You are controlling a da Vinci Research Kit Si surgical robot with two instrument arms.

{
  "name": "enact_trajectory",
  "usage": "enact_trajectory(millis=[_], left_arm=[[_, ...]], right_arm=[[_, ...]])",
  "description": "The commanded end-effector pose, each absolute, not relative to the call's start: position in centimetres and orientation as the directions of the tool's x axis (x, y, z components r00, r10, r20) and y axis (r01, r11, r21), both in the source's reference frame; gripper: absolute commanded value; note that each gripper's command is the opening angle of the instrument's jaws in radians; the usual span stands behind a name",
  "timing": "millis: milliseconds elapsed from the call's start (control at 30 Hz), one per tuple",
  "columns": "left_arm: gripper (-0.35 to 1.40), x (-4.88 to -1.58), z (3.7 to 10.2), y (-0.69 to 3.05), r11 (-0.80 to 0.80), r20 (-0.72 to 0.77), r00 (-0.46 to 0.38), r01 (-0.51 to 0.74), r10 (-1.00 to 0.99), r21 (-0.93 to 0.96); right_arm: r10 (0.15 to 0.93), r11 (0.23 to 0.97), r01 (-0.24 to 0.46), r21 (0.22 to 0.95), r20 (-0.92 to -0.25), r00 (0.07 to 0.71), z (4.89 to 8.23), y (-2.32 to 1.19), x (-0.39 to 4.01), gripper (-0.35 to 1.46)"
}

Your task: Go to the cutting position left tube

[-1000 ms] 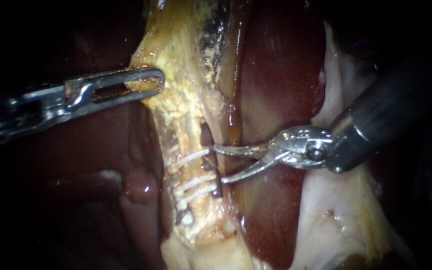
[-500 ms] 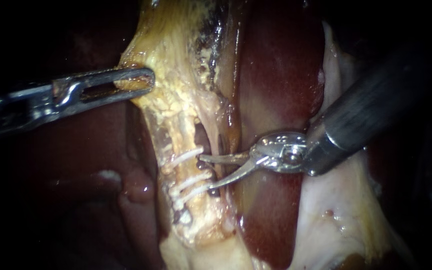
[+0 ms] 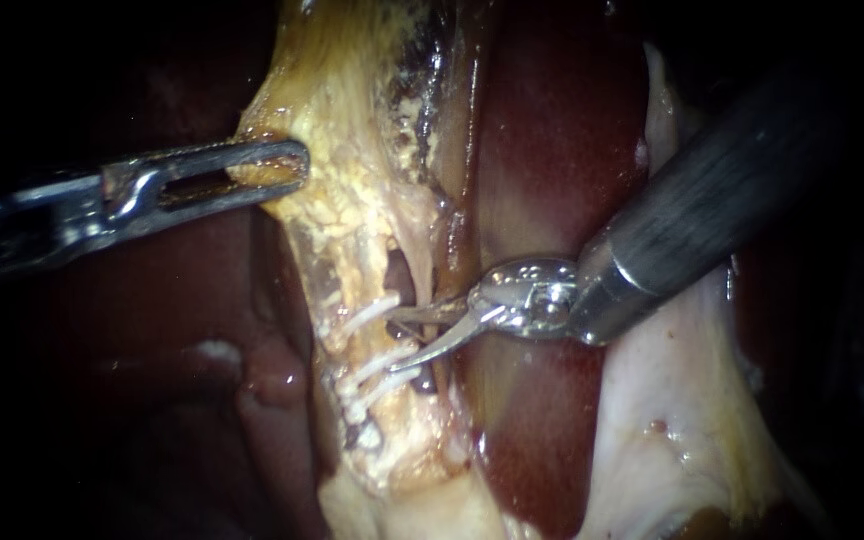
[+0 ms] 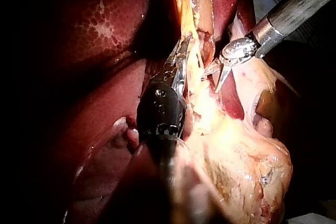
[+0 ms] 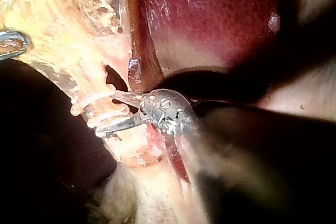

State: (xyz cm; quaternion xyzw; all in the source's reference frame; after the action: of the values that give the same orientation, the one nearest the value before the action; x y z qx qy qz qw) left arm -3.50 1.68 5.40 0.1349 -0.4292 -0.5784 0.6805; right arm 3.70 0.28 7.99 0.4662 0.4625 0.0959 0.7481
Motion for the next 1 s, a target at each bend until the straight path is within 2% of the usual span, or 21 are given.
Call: enact_trajectory(millis=[33,500,1000], left_arm=[[-0.35,-3.50,5.42,1.68,0.295,0.428,-0.037,0.670,-0.903,0.681],[-0.35,-3.46,5.52,1.73,0.294,0.429,-0.038,0.673,-0.902,0.678],[-0.35,-3.47,5.56,1.75,0.295,0.430,-0.038,0.674,-0.902,0.678]], right_arm=[[0.576,0.540,0.293,0.789,-0.601,0.555,7.98,0.27,3.71,1.34],[0.578,0.497,0.412,0.763,-0.646,0.499,7.89,0.24,3.88,1.25],[0.614,0.435,0.481,0.761,-0.642,0.460,7.92,0.24,4.28,1.23]])
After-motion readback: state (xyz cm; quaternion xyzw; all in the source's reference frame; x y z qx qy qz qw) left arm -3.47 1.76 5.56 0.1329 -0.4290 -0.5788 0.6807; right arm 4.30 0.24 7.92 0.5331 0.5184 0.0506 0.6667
